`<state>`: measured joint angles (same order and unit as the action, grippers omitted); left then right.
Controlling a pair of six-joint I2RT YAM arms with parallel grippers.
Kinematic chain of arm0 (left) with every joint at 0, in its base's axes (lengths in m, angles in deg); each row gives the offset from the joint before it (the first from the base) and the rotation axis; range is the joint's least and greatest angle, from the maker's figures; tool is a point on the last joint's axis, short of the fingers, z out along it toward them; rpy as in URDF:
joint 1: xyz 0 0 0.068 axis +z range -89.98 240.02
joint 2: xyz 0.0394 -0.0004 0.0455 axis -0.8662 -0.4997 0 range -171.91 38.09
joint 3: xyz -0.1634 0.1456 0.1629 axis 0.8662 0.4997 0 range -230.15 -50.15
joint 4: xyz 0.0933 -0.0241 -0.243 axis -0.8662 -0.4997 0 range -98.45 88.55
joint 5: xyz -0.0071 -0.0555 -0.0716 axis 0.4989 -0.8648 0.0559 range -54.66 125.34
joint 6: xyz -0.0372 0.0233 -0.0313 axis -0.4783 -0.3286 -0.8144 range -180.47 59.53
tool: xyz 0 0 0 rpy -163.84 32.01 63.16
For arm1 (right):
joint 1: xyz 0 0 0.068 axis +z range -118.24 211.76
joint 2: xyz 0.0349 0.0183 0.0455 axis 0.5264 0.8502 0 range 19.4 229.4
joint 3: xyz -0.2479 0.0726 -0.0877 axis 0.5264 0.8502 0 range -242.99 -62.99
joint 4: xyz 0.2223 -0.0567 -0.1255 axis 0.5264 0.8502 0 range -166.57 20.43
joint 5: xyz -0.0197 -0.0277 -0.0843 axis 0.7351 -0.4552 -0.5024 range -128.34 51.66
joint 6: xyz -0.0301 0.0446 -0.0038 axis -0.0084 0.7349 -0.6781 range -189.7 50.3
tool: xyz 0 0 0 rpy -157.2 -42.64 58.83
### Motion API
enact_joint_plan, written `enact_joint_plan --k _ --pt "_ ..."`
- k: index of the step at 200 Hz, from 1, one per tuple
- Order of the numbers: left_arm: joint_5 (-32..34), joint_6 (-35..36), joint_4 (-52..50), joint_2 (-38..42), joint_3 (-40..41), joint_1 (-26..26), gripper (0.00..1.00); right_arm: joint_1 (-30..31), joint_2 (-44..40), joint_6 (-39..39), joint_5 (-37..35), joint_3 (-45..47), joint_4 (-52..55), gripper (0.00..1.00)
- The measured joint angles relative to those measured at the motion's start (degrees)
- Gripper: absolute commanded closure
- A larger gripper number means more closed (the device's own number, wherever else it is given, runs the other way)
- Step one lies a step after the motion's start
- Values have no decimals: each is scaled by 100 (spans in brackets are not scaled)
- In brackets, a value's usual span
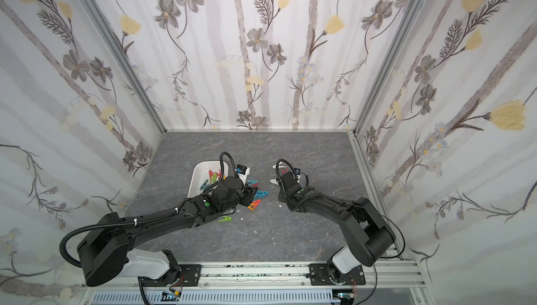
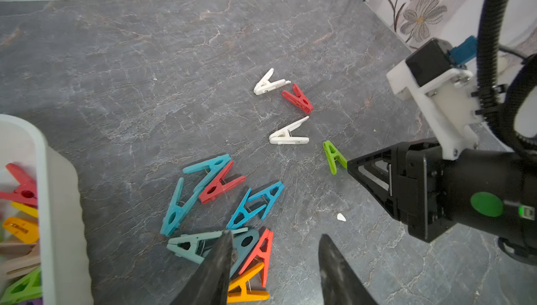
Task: Put the clothespins into the storage box
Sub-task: Pick up the clothespin from the center of the board.
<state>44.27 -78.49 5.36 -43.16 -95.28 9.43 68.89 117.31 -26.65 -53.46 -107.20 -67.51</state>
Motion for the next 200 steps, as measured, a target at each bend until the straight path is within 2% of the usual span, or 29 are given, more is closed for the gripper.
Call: enact_joint_plan --k 44,135,200 --pt "-144 24 44 -328 -162 -92 51 -15 382 144 42 28 -315 70" --pt "-98 68 68 -225 -103 -101 51 -160 826 142 173 -358 -492 70" --pt "59 136 68 -173 -103 -101 51 -286 863 -140 164 -350 -472 79"
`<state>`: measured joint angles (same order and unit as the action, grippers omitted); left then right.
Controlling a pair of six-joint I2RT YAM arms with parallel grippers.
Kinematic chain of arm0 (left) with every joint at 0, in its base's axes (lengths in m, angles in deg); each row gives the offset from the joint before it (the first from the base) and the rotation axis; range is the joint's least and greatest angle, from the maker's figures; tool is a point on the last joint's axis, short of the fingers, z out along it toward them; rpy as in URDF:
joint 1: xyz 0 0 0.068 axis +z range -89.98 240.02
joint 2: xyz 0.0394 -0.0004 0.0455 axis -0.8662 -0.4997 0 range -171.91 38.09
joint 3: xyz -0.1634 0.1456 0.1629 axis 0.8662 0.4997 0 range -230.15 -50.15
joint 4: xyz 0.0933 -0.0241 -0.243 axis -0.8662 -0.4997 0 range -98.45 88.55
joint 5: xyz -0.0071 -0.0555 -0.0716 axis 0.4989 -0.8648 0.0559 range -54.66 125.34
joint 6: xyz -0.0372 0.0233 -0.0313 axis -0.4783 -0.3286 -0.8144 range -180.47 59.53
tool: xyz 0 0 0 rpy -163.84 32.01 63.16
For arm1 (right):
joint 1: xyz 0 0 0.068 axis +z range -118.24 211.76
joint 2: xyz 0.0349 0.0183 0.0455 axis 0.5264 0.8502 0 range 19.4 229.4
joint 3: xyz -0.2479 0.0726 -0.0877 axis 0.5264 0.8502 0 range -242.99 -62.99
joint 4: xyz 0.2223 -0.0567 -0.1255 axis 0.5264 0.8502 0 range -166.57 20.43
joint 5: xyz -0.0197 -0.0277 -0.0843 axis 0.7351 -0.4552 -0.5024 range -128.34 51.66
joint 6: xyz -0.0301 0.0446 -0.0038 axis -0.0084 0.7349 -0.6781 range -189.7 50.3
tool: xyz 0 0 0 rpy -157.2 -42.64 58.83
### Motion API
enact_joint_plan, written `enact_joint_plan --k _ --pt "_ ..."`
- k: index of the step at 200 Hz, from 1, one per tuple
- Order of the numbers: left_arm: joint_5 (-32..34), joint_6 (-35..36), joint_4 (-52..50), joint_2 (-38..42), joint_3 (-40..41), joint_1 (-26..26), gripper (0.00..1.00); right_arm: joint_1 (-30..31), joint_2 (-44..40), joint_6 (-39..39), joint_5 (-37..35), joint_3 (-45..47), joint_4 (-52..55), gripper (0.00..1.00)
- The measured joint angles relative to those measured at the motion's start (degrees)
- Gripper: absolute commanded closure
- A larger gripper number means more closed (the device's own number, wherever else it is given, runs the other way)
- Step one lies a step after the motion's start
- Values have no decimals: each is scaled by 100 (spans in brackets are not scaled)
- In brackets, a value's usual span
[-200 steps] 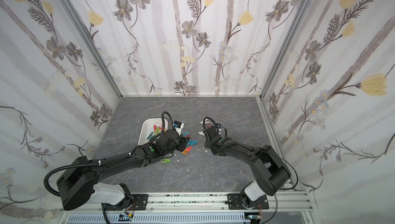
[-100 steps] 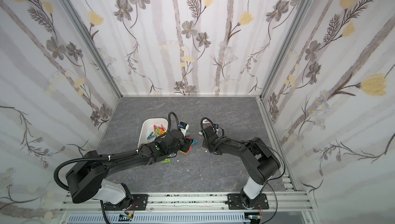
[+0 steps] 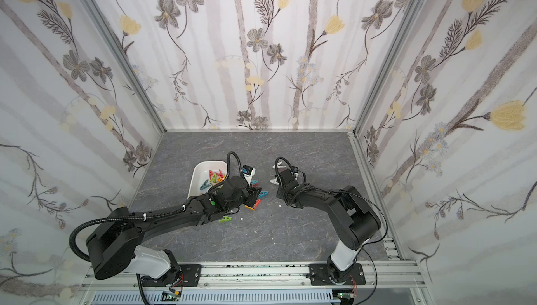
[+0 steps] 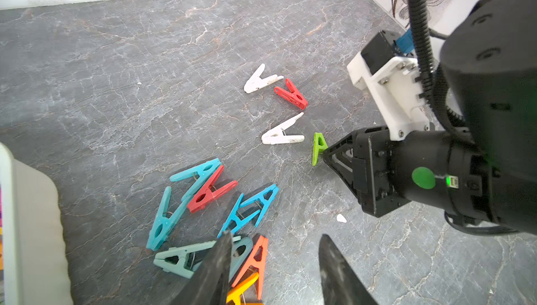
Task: Put the clothespins into the storage box
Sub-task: Pick up the clothespin from the center of the board.
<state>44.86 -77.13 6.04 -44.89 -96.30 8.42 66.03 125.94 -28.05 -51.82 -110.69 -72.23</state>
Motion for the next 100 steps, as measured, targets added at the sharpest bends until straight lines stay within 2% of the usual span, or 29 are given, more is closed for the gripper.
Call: enact_joint_plan --k 59,100 --pt "103 0 -2 96 17 -4 51 -28 146 -166 -17 -70 -195 89" --pt "223 -7 -131 175 -15 52 51 9 -105 -210 50 -17 -79 91"
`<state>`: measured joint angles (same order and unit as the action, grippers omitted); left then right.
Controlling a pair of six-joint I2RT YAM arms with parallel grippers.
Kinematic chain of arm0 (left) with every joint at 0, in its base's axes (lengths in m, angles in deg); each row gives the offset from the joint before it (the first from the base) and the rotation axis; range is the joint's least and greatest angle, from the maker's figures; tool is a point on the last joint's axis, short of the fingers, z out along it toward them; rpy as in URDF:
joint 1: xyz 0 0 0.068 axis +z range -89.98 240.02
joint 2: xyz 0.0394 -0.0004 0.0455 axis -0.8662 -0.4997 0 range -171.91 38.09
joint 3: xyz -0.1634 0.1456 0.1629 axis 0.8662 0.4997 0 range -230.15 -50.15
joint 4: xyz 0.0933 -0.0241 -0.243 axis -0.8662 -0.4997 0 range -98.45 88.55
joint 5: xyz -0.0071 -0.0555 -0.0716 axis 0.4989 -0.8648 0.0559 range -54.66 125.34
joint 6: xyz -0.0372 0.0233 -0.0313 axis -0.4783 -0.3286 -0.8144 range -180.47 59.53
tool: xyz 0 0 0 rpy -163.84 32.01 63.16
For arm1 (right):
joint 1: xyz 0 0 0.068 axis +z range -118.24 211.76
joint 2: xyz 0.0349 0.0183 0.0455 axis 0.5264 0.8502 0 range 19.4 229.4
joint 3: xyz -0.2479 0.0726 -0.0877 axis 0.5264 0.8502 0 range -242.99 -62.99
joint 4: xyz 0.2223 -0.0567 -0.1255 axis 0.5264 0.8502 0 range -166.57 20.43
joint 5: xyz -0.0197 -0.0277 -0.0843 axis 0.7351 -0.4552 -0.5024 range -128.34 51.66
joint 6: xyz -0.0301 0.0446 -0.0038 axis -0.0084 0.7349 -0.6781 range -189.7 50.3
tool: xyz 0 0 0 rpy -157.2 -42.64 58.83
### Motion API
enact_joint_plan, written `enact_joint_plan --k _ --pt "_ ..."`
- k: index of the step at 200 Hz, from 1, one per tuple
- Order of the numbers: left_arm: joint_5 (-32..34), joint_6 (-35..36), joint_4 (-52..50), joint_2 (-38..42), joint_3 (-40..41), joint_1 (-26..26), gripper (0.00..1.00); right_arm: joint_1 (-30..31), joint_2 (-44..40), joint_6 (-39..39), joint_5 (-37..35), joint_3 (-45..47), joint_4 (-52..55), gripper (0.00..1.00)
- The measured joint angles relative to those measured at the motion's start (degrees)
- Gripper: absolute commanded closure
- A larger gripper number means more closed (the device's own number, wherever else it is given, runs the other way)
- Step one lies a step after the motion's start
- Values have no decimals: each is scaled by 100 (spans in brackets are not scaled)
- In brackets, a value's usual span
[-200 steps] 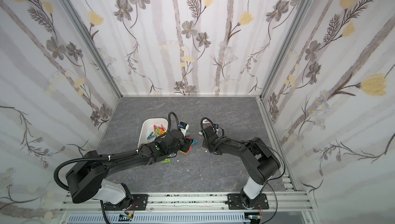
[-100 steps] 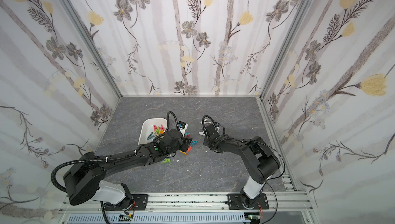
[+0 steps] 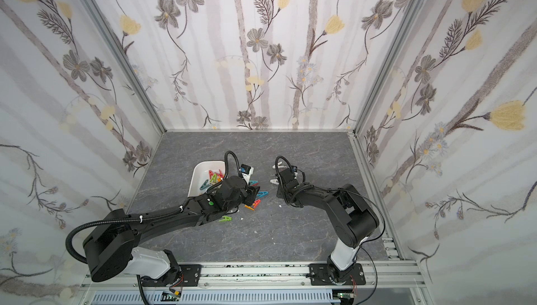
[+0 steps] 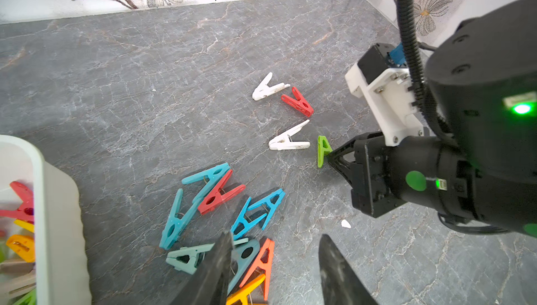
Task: Put the clothespins into the storage box
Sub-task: Pick up the clothespin from the center of the board, then place the clothespin in the storage box.
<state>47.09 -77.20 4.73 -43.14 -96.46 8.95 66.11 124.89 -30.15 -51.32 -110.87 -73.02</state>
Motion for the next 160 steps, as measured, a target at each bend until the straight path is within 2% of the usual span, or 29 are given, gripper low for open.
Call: enact_joint_plan --k 24,44,77,110,136,160 --pt "109 -74 -205 136 -116 295 51 188 -330 -59 -46 -31 186 91" --pt "173 -232 -407 369 -116 758 51 520 -481 -61 -44 -212 376 91" --pt "236 -470 -723 804 162 1600 51 1281 -424 -81 33 -1012 612 92" --pt "299 -719 -1154 1259 457 2448 51 1961 317 -105 442 -2347 643 92" --pt "282 -1075 -1436 1631 787 3130 51 2155 1150 -160 708 -3515 684 92" --pt "125 -1342 -1506 1858 1034 3436 51 2216 1875 -236 986 -4470 750 92"
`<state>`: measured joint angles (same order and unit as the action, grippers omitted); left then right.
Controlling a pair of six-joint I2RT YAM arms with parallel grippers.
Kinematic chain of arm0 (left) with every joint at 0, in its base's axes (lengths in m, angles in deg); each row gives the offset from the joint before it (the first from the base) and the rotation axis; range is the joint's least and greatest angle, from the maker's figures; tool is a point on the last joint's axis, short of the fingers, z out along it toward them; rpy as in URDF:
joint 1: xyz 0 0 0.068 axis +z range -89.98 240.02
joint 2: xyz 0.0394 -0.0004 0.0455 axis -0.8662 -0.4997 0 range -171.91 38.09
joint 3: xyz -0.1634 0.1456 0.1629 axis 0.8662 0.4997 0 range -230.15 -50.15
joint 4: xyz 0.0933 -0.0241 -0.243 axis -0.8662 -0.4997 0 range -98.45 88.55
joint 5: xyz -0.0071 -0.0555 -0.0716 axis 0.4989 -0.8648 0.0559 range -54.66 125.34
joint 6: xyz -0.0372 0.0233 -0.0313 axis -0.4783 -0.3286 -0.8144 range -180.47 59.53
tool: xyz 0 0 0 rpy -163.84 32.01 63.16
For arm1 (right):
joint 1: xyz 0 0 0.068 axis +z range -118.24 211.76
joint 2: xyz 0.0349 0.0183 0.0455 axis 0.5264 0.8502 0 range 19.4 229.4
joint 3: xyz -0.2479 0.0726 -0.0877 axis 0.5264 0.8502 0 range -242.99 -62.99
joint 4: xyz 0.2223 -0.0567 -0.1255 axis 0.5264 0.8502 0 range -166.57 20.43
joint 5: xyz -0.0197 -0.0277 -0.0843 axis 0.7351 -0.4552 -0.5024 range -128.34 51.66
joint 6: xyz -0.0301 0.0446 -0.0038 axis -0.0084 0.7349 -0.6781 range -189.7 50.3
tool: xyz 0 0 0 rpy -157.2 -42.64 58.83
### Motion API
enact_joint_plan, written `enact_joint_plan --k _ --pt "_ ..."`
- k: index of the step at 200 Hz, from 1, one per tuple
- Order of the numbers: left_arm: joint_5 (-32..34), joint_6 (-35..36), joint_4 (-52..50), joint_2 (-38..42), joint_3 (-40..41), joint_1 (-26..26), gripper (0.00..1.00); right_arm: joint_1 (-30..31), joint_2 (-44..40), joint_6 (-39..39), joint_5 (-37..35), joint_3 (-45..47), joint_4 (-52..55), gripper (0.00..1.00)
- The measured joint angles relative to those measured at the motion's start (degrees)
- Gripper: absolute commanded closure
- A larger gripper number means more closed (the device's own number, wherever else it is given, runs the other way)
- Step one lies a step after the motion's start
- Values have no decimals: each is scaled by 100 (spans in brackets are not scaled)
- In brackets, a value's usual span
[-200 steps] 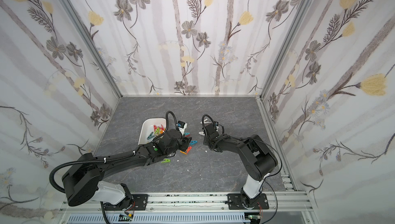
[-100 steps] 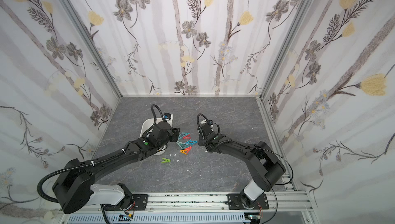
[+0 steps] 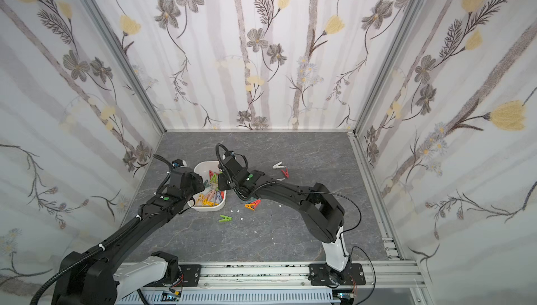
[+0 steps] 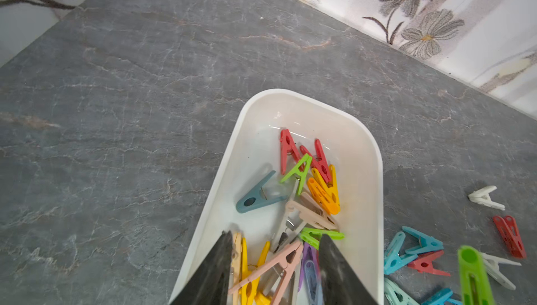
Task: Put the clothespins into the storage box
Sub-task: Place the clothespin in the storage box, then pick up the clothespin from the center of the board.
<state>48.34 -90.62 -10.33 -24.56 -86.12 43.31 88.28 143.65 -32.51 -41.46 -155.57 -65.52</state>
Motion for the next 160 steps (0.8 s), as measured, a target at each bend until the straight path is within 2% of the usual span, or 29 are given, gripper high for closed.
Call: enact_joint_plan --k 45,71,92,112,142,160 --pt "-286 -129 17 133 195 92 51 -61 634 -129 205 -918 404 76" --pt "-426 -74 101 219 223 94 51 -184 505 -129 278 -852 492 74" --pt "-476 33 223 240 221 -22 51 -382 52 -129 260 -374 457 73" --pt "-573 188 299 201 151 -442 51 -660 -603 -127 160 452 337 73" --pt "-643 468 619 -103 -70 -1591 50 -1316 -1399 -188 -33 1744 243 73" --pt "-684 533 883 -503 -256 -2225 51 -1668 -1718 -452 -151 2389 179 68"
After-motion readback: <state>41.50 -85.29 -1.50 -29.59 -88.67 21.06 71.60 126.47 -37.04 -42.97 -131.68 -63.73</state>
